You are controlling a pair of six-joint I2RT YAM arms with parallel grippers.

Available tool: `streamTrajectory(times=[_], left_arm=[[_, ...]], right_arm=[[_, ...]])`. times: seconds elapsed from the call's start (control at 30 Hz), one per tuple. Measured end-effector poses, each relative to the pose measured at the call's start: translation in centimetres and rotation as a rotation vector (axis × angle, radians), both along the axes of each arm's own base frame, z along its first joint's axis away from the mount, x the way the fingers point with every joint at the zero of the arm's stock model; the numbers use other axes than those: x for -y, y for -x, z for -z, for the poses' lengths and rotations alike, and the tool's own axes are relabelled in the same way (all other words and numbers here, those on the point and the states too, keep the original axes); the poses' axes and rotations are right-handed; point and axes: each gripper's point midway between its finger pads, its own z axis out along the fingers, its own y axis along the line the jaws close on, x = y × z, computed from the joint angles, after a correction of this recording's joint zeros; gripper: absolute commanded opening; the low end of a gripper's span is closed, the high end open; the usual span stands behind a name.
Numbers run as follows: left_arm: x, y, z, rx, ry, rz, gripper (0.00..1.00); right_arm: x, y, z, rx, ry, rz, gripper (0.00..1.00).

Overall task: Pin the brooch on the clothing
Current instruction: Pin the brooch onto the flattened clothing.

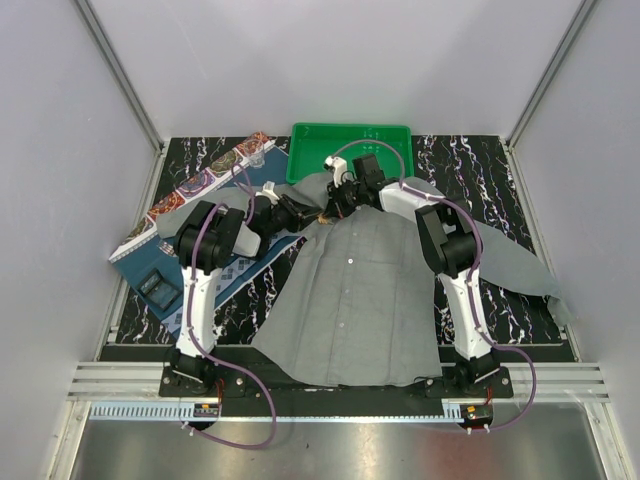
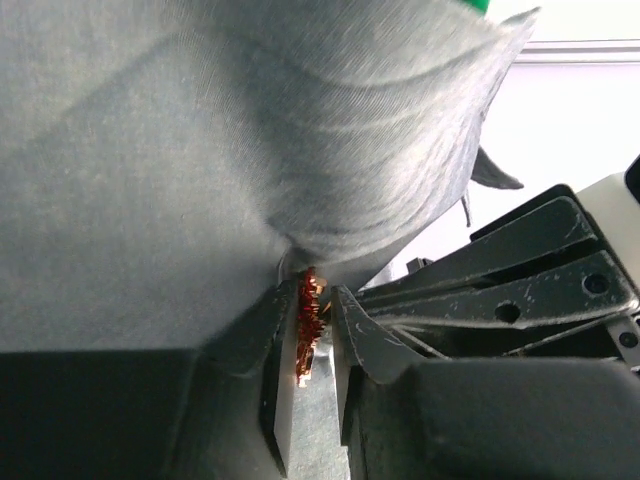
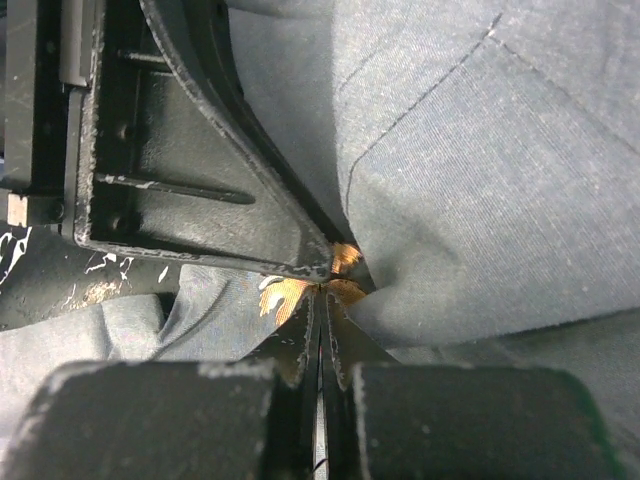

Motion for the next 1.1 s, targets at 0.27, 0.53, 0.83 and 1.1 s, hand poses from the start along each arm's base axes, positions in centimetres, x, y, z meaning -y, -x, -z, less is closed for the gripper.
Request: streamTrajectory(times=[0.27,0.53,0.83,1.1], left_arm=[[-0.5,-0.8,0.0,0.020,-0.010,-0.007,0.00],[-1.0,-1.0,0.2,0.032,-0.024,-0.002,0.00],[-0.7,-1.0,-0.3,0.071,-0.019,0.037,0.00],[-0.6,-1.0,-0.7,0.103,-0.013,0.064,0.00]], right_arm=[[-0.5,-0.2,-1.0,0.018,-0.008,-0.017,0.28],[-0.7,-0.9,-4.9,-0.027,-0.084,-0.040,0.44],[1.1,-1.8,-5.7,-0.185,-0.141,-0.042,0.47],[1.8,0.4,-1.7,-0.409,-0.154,-0.052,0.49]])
